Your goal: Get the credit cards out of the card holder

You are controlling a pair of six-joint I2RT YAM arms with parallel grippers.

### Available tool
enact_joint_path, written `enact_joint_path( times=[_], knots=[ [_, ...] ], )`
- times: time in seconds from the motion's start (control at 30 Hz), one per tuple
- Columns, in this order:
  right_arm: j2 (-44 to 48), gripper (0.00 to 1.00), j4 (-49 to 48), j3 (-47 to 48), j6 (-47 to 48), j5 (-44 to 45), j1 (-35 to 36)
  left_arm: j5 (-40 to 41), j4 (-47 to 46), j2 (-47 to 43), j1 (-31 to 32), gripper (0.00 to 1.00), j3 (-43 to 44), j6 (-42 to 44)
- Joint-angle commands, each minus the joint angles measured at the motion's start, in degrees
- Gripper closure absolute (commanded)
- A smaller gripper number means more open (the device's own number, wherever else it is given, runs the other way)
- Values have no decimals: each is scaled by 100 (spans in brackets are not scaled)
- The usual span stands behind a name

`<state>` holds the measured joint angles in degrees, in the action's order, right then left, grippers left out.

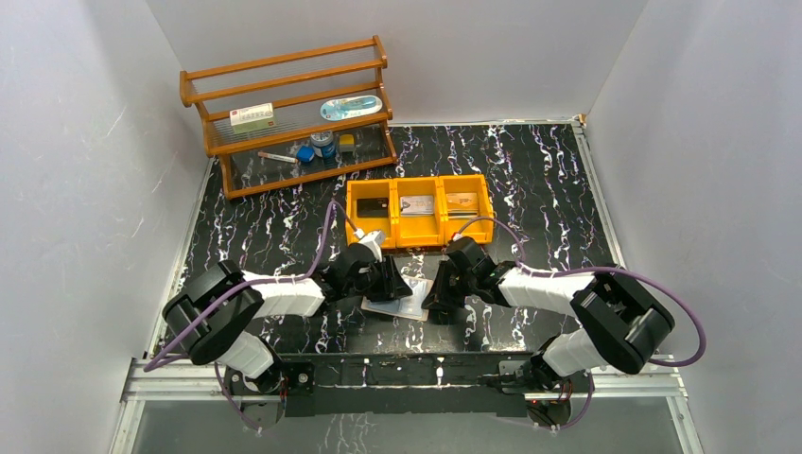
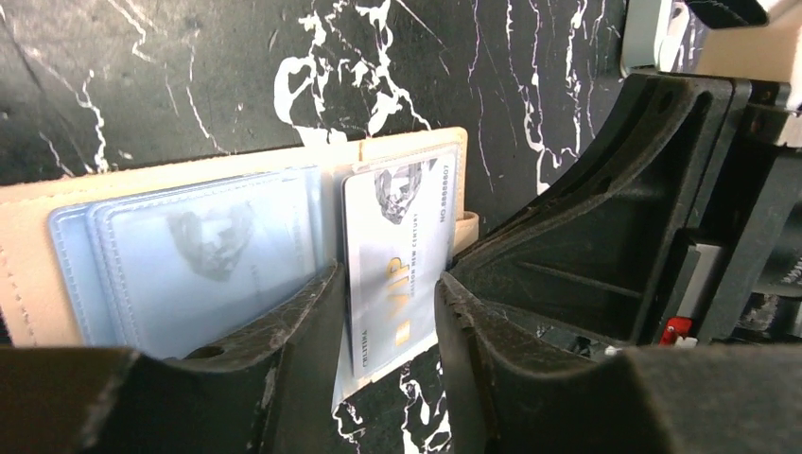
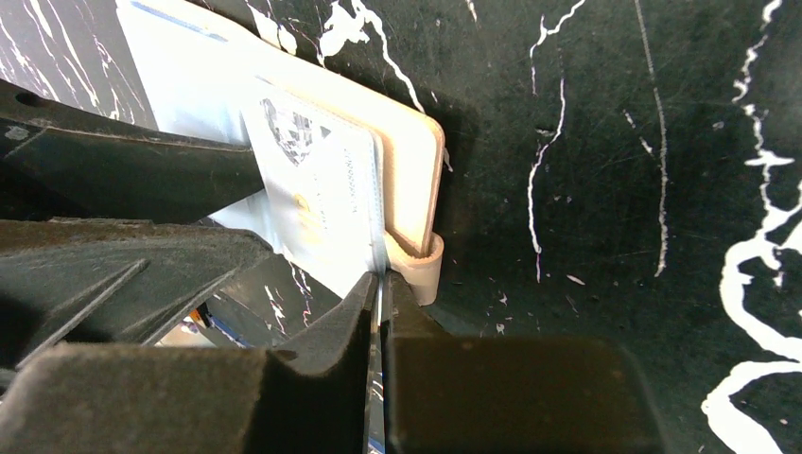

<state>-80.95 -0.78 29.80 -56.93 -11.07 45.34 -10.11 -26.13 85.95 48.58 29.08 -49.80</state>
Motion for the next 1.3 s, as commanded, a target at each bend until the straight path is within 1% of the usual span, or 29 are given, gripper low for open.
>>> enact_joint_path(
  times=[0.0,0.1,0.17,0.23,0.33,0.5,0.57,0.77,0.8,0.83,0.97,1.0,1.27],
  knots=[
    [-430,90,226,-177,68,474,37,-566,-538,-130,38,65,-485,-168],
    [-456,95,201,-176,68,483,27,-747,-1044,-113,27,70,-688,-252],
    [-481,95,188,-170,91,445,19,-988,-1380,8,29,72,-734,-275],
    [-509,92,183,-144,107,406,10,-1194,-1582,168,23,74,-684,-284],
    [-489,88,224,-116,120,404,-16,-1308,-1700,284,20,85,-665,-310],
    [-414,85,201,-77,142,338,-93,-1202,-1649,214,18,100,-706,-311],
    [-410,83,189,-36,159,267,-124,-1178,-1565,176,19,100,-688,-275],
    [-409,73,75,76,138,162,-170,-1188,-1526,75,13,100,-723,-273],
    [-424,73,35,90,138,132,-181,-1193,-1524,45,23,100,-745,-274],
    [-440,76,25,107,138,124,-183,-1187,-1518,6,15,100,-752,-276],
    [-478,96,128,161,194,250,-183,-1067,-1320,-212,16,100,-764,-239],
    [-452,100,133,135,205,276,-181,-1022,-1232,-278,17,100,-757,-206],
    [-333,100,129,5,274,248,-246,-752,-873,-685,14,100,-799,-111]
  ],
)
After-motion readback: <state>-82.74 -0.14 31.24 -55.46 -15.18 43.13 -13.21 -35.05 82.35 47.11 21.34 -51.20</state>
